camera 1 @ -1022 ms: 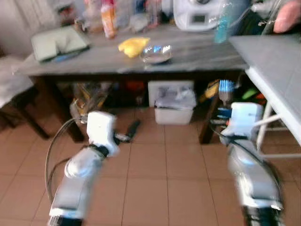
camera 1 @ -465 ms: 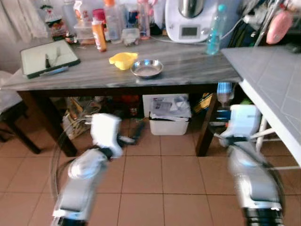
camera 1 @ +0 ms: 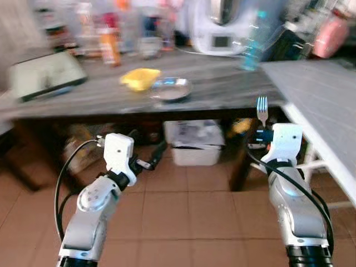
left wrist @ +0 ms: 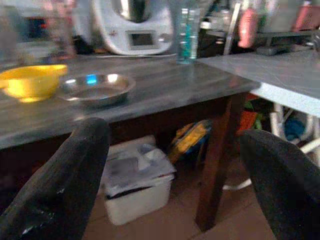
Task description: Setting the table
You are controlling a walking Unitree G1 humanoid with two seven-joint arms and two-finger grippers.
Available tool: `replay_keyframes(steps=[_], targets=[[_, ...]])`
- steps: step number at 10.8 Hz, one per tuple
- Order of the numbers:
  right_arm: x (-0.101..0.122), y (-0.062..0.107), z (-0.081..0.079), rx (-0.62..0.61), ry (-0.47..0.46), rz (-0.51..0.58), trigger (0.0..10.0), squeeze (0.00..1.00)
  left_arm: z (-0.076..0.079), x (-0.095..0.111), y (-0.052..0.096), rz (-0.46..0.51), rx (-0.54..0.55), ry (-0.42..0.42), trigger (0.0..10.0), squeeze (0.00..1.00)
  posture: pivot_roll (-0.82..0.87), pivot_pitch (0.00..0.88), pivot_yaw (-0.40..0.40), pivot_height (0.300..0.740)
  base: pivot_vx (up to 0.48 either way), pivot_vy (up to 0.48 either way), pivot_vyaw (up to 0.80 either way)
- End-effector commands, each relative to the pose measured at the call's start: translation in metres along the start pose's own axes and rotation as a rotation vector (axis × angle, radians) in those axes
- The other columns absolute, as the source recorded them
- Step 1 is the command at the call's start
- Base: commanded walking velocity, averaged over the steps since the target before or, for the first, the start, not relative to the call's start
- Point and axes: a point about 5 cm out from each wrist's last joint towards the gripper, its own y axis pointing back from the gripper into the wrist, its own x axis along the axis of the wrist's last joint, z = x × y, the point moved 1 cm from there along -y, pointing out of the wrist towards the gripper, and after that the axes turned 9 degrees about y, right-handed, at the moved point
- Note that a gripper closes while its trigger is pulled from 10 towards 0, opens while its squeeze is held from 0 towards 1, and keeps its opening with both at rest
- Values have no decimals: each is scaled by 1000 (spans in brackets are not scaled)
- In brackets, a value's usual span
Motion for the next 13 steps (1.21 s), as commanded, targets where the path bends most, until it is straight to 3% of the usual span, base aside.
replay_keyframes(steps=[1,13], targets=[[5,0,6,-22,2,19,10000,0,5,0,-2,1,-14,-7,10000,0,-27,45,28,740,379,0,0],[4,-2,3,-8,8,11,10000,0,4,-4,0,-18,-21,-12,10000,0,-26,36,26,740,379,0,0]])
